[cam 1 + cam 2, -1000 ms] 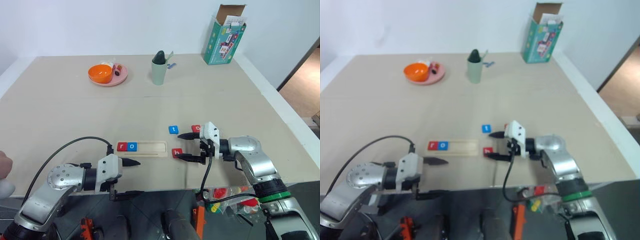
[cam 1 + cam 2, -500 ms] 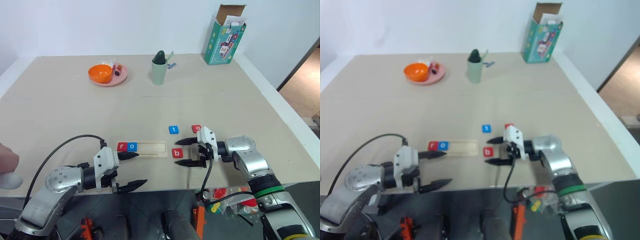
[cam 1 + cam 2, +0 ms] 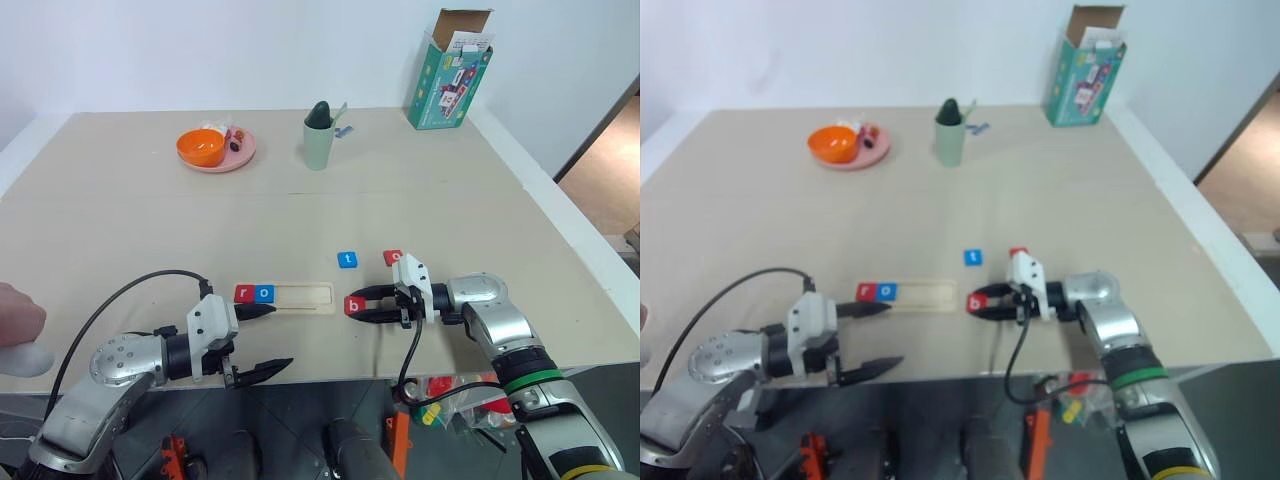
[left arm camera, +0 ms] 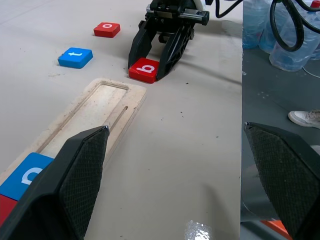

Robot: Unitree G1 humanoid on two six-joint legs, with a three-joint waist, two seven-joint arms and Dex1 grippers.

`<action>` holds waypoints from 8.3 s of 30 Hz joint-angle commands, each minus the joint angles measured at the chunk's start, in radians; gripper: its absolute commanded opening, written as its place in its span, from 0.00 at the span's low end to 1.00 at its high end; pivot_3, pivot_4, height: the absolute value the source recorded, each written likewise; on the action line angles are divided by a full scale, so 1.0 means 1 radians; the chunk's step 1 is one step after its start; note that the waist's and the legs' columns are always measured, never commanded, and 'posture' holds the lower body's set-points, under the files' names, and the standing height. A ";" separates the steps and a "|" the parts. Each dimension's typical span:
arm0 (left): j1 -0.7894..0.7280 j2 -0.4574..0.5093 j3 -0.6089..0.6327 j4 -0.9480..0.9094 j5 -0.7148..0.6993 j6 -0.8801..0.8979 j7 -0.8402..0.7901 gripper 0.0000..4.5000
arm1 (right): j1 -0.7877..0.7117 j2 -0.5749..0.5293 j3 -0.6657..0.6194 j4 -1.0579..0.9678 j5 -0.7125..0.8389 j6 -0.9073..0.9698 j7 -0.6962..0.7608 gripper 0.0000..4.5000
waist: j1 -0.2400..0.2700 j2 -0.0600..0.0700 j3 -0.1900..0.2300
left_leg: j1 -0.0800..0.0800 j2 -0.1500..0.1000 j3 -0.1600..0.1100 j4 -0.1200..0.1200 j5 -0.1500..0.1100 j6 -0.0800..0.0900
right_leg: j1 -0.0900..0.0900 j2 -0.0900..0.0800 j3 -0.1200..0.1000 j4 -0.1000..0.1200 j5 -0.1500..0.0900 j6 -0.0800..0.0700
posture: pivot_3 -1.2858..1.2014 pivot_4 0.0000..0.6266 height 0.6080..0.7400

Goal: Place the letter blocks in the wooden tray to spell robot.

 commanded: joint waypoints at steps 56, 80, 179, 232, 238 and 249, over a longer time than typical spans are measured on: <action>0.089 -0.071 0.123 0.012 0.028 -0.020 0.141 1.00 | -0.256 0.295 0.178 0.033 -0.173 0.164 -0.178 0.27 | -0.001 0.000 0.000 | -0.002 0.001 -0.001 -0.001 0.000 0.000 | -0.002 0.000 -0.002 0.000 0.001 -0.001 | 0.52 0.24 1.00; 0.105 -0.072 0.115 0.017 0.050 -0.036 0.126 1.00 | -0.269 0.317 0.158 0.087 -0.172 0.163 -0.199 0.59 | -0.002 0.000 0.000 | -0.002 0.001 -0.001 -0.001 0.000 0.000 | -0.002 0.000 -0.002 0.000 0.001 -0.001 | 0.52 0.24 1.00; -0.086 0.048 -0.003 0.039 0.071 -0.023 -0.040 1.00 | 0.480 0.407 -0.159 -1.007 -0.031 0.789 -1.184 0.26 | -0.003 -0.001 0.000 | -0.007 0.001 -0.002 -0.002 -0.001 -0.003 | -0.004 -0.001 -0.002 -0.003 -0.002 0.000 | 0.52 0.24 1.00; -0.063 0.039 -0.027 0.053 0.115 -0.078 -0.018 1.00 | -0.194 -0.029 0.022 0.164 -0.077 -0.035 0.054 0.27 | 0.001 0.000 0.000 | -0.007 0.001 0.000 0.000 -0.001 0.000 | 0.000 -0.001 -0.003 -0.011 0.005 0.003 | 0.52 0.24 1.00; -0.066 0.042 -0.019 0.069 0.114 -0.085 -0.022 1.00 | -0.190 -0.025 0.009 0.015 -0.037 0.056 0.039 0.27 | 0.000 0.000 0.000 | -0.007 0.001 0.000 0.000 -0.001 0.000 | 0.000 -0.001 -0.002 -0.011 0.005 0.003 | 0.52 0.24 1.00; -0.090 0.007 0.030 0.125 0.071 -0.062 0.004 1.00 | -0.179 0.065 0.127 -0.263 -0.090 0.343 -0.120 0.27 | 0.002 0.000 0.000 | -0.008 0.003 -0.001 0.001 -0.001 -0.001 | -0.001 0.000 -0.005 -0.009 0.005 0.002 | 0.52 0.24 1.00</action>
